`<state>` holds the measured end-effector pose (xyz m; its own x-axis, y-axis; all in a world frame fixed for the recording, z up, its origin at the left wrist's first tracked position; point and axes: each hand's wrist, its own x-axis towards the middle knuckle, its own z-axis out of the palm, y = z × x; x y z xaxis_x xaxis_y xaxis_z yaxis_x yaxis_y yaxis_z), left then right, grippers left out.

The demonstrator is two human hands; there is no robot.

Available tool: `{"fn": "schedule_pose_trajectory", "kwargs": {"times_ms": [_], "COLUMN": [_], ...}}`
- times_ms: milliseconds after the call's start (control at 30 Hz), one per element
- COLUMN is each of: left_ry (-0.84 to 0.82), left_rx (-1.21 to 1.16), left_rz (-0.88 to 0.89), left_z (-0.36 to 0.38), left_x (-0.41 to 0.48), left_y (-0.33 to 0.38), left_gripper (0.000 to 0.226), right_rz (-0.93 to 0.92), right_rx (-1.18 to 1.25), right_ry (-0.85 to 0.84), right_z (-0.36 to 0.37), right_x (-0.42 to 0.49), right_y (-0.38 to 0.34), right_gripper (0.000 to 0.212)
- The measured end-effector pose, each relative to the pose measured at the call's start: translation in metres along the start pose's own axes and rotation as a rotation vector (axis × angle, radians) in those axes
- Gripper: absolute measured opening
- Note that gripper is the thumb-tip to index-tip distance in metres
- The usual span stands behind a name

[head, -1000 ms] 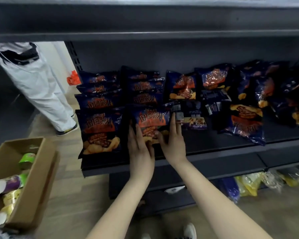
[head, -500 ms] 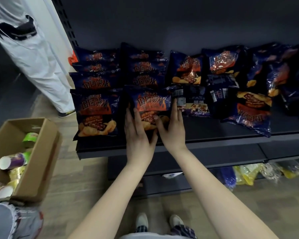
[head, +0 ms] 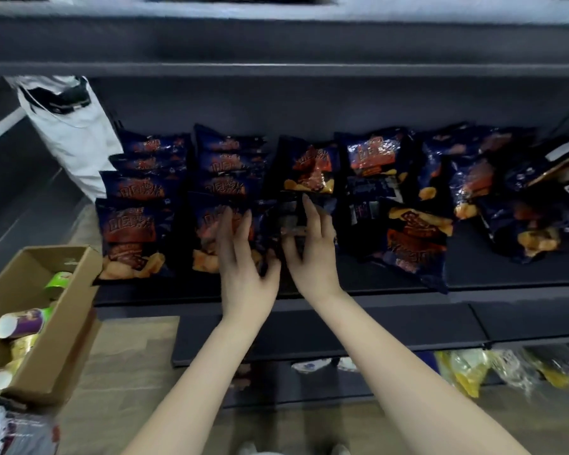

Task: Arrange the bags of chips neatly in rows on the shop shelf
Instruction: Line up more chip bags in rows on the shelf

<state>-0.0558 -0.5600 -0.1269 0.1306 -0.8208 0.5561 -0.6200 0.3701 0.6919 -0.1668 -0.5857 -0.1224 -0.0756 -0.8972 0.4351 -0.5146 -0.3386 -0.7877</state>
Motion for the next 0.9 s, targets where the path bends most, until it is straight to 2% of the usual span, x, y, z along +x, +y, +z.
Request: {"fn": "schedule_pose_trajectory", "kwargs": {"times_ms": [200,333,433,567,633,700,833,900], "left_ry": [-0.031,-0.208,-0.419,-0.583,-0.610,-0.623,-0.652,-0.653], "left_rx": [-0.023,0.035,0.200,0.373,0.456,0.481,0.506,0.495], "left_rz": [0.044,0.117,0.158,0.122,0.115,0.078,0.035,0.024], "left_z": [0.055,0.108,0.144,0.178,0.184,0.185,0.184,0.185], "left_x": [0.007,-0.002,-0.008,-0.023,-0.033,-0.039,-0.040,-0.039], "left_y": [0.052,0.085,0.106,0.114,0.113,0.111,0.107,0.107], "left_gripper": [0.070,0.072,0.077,0.086,0.093,0.098,0.108,0.111], "right_rz": [-0.053,-0.023,0.075,0.238,0.260,0.273,0.196,0.178], "right_rx": [-0.092,-0.207,-0.318,-0.507,-0.438,-0.314,-0.355,-0.271], "right_ry": [0.172,0.221,0.137,-0.222,-0.326,-0.330,-0.280,-0.231], "right_z": [-0.097,-0.161,-0.201,-0.225,-0.224,-0.218,-0.208,-0.207], "right_x": [0.028,0.027,0.018,0.004,-0.006,-0.016,-0.024,-0.026], "right_y": [0.035,0.071,0.096,0.129,0.140,0.146,0.149,0.147], "right_gripper": [0.057,0.058,0.059,0.062,0.062,0.061,0.061,0.060]}}
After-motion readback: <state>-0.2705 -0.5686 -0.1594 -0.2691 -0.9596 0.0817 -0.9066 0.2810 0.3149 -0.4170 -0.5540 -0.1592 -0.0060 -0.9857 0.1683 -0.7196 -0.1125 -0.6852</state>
